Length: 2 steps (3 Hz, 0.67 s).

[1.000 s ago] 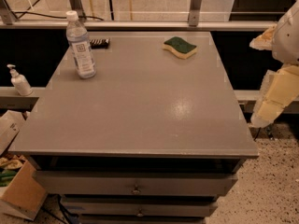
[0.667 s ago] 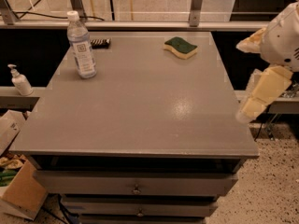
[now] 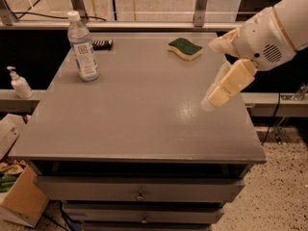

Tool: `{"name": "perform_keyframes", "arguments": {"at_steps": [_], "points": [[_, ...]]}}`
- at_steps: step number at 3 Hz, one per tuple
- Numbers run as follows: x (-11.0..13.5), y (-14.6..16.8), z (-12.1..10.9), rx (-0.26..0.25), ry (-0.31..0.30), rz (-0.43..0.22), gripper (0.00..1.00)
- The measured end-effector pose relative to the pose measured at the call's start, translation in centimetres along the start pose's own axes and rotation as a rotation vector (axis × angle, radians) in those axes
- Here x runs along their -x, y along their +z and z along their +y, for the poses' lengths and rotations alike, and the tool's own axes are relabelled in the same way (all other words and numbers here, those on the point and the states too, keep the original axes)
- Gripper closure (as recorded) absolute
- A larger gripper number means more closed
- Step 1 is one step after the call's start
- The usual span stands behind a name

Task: Knock blue plastic bottle over

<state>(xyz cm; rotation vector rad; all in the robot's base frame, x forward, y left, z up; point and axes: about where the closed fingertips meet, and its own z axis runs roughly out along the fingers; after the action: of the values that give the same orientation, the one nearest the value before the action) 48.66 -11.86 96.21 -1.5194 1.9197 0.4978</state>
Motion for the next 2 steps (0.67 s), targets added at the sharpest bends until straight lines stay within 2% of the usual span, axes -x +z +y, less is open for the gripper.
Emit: {"name": "perform_keyframes", "arguments": {"at_steps": [1,2], "points": [[3.8,2.1,0.4,0.051,0.027,-0.157,0.0],[8.2,4.4,1.8,0.116,0.038,-0.266,0.0]]}}
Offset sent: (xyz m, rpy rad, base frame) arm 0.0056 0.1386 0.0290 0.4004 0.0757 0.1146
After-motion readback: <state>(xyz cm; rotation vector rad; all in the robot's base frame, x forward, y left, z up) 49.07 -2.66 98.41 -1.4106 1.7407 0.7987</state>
